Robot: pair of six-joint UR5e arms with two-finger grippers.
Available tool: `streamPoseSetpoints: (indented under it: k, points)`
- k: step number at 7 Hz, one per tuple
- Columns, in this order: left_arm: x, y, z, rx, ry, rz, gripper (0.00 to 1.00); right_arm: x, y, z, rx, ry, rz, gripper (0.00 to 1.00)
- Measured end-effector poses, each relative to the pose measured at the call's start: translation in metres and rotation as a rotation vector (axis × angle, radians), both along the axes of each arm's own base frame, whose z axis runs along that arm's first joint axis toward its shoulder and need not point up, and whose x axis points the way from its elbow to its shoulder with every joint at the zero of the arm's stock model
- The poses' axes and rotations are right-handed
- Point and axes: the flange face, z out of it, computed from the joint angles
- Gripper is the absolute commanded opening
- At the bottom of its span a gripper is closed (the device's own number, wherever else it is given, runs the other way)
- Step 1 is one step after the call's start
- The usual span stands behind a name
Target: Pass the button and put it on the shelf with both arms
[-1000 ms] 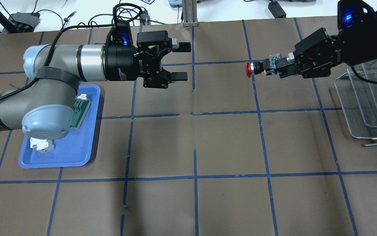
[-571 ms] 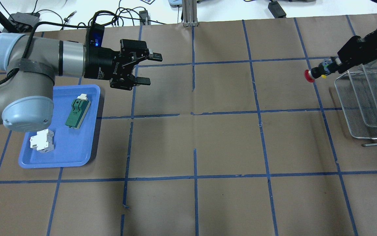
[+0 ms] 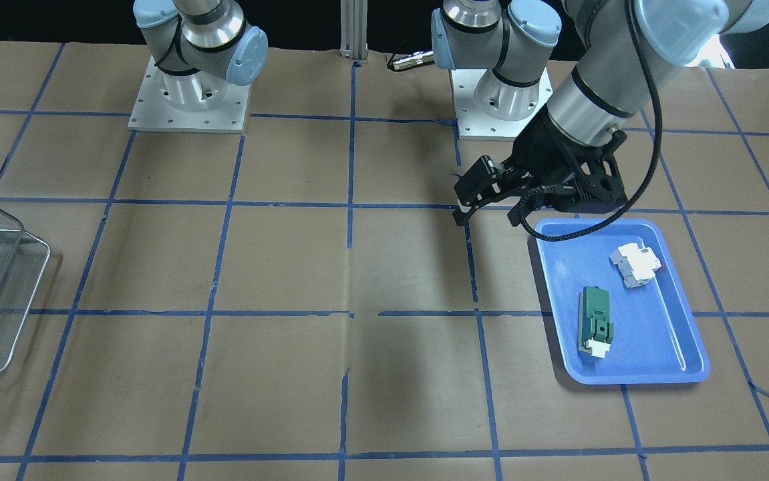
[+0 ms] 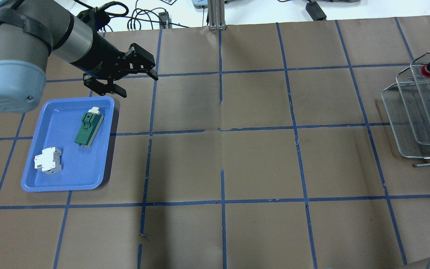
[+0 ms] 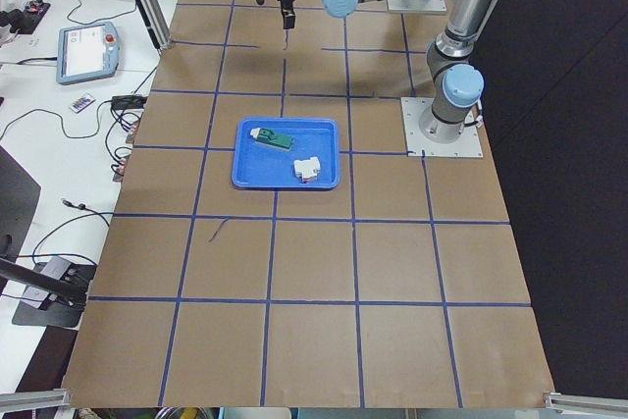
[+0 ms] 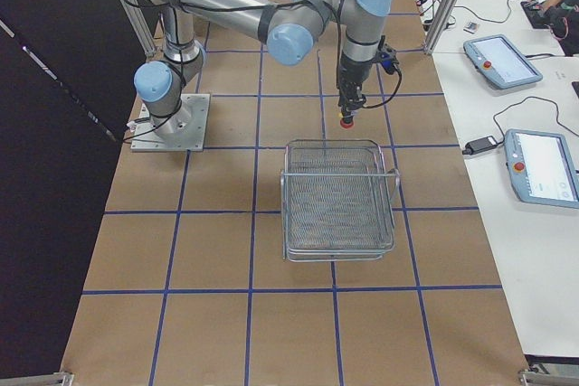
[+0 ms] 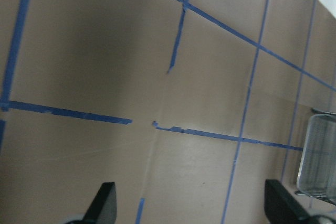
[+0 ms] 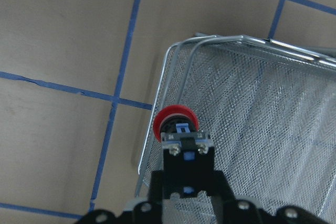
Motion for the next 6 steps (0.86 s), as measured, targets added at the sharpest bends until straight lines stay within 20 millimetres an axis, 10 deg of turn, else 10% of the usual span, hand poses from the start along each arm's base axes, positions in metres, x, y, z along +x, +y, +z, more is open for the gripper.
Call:
streamPoseSetpoints:
  k: [2, 4, 6]
  points:
    - [0.000, 0.005, 0.040, 0.015, -0.262, -0.030, 1.00, -0.047, 0.001, -0.033, 0.040, -0.019, -0.056, 0.42]
    - [0.003, 0.009, 0.054, 0.043, -0.313, -0.056, 1.00, -0.059, 0.002, -0.046, 0.063, -0.030, -0.070, 1.00]
    - [0.005, 0.014, 0.056, 0.070, -0.292, -0.139, 1.00, -0.060, 0.003, -0.046, 0.066, -0.033, -0.072, 1.00]
